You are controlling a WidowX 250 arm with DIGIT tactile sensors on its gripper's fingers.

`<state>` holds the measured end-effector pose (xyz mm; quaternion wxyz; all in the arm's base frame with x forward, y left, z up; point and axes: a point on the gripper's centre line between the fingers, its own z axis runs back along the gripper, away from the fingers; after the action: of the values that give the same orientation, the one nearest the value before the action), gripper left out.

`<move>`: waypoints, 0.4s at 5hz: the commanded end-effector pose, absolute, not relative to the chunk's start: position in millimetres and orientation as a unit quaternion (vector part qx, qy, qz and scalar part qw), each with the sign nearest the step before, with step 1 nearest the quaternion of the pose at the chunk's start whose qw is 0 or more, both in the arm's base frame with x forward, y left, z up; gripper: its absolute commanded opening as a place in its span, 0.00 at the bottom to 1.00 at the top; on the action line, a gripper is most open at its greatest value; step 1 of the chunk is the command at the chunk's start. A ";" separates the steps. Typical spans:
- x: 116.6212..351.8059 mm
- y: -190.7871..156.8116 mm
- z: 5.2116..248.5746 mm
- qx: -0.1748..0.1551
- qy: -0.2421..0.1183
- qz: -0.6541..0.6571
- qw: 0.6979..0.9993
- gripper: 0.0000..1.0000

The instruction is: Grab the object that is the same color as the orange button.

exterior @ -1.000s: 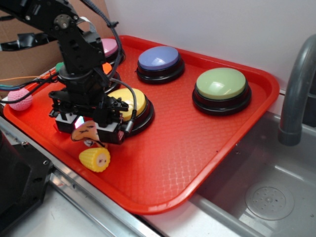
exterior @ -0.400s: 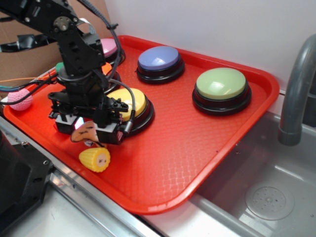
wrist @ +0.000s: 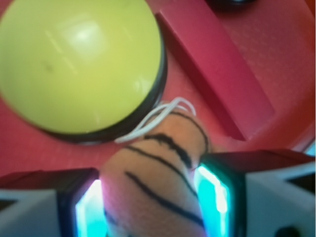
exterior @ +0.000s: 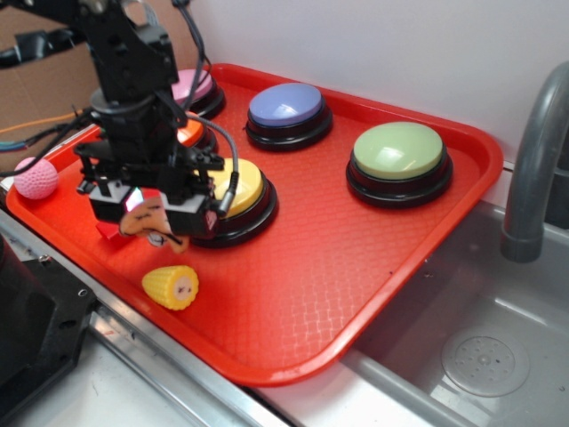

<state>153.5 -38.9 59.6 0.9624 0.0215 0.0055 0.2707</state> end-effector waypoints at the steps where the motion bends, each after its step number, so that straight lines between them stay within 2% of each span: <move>1: 171.6 -42.9 114.2 -0.038 -0.033 0.233 0.971 0.00; 2: 176.3 -41.7 137.7 -0.039 -0.038 0.202 0.978 0.00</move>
<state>169.8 -42.7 126.1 0.9787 -0.0301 -0.0130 0.2029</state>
